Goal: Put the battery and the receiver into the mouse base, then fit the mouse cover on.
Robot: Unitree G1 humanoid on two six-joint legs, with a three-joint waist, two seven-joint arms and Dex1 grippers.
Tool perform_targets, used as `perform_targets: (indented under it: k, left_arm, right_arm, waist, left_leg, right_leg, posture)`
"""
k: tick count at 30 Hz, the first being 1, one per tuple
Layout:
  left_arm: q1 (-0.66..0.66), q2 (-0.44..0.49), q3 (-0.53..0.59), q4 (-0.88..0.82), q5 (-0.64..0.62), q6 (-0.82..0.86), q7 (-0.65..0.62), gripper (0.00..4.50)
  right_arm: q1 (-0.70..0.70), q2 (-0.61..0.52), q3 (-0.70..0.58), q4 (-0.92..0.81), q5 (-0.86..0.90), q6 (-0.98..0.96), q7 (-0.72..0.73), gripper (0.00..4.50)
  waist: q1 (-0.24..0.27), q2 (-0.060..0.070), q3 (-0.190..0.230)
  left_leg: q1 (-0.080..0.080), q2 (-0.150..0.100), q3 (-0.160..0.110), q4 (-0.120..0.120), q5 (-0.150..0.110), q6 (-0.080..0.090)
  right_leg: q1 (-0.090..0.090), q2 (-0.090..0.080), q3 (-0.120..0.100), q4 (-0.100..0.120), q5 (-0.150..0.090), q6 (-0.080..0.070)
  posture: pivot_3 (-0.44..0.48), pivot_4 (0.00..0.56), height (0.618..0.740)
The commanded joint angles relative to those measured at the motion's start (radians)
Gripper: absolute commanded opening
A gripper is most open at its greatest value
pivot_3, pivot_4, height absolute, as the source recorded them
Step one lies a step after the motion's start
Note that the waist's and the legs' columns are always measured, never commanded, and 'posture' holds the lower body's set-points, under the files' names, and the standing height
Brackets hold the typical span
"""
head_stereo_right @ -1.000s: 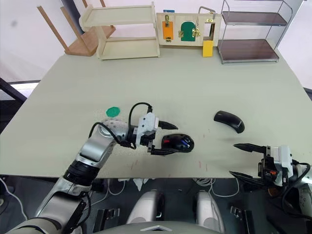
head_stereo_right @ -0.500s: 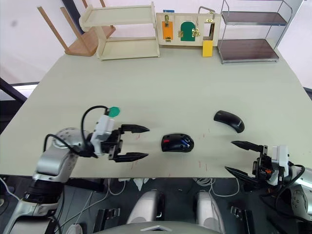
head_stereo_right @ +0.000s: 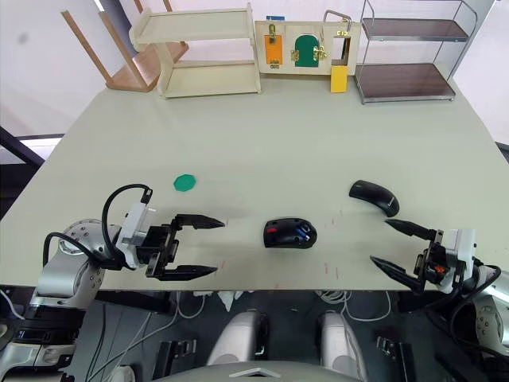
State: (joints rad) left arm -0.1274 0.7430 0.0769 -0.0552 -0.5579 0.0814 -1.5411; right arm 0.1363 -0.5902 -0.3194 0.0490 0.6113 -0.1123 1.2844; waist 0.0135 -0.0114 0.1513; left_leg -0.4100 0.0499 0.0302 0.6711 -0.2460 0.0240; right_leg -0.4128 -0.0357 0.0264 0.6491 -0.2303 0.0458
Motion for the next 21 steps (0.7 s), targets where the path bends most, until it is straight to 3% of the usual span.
perform_targets:
  k: [1,7,16,21]
  left_arm:
    - [-0.014,0.011,0.023,-0.019,-0.038,-0.004,-0.024,4.42]
    - [-0.025,0.023,0.026,-0.034,-0.057,0.012,-0.019,4.42]
    - [-0.006,0.022,0.051,-0.095,-0.094,0.038,0.02,4.42]
    - [0.007,0.021,0.071,-0.119,-0.108,0.05,0.046,4.42]
  right_arm:
    - [-0.046,-0.041,-0.037,0.025,-0.03,0.033,-0.081,4.5]
    - [-0.171,-0.114,-0.013,0.107,-0.103,0.135,-0.189,4.5]
    - [-0.388,-0.208,0.131,0.316,-0.235,0.194,-0.106,4.5]
    - [-0.504,-0.206,0.185,0.42,-0.296,0.149,-0.079,4.5]
  waist:
    - [-0.002,0.0,0.0]
    - [-0.004,0.001,0.0]
    - [-0.003,0.001,0.001]
    - [-0.004,0.001,0.001]
  left_leg:
    - [0.0,0.0,0.0,0.0,0.0,0.0]
    - [0.001,0.001,0.003,0.0,0.0,0.0]
    - [0.0,0.001,0.004,-0.001,0.0,0.0]
    - [0.001,0.001,0.004,-0.001,0.0,0.0]
  right_leg:
    - [0.0,0.0,0.0,0.0,0.0,0.0]
    - [-0.001,0.0,0.002,0.0,0.001,-0.001]
    - [-0.001,0.001,0.003,0.0,0.001,-0.002]
    - [-0.001,0.001,0.003,0.0,0.001,-0.002]
  posture:
    - [0.0,0.15,0.74]
    - [0.0,0.15,0.74]
    - [0.0,0.15,0.74]
    - [0.0,0.15,0.74]
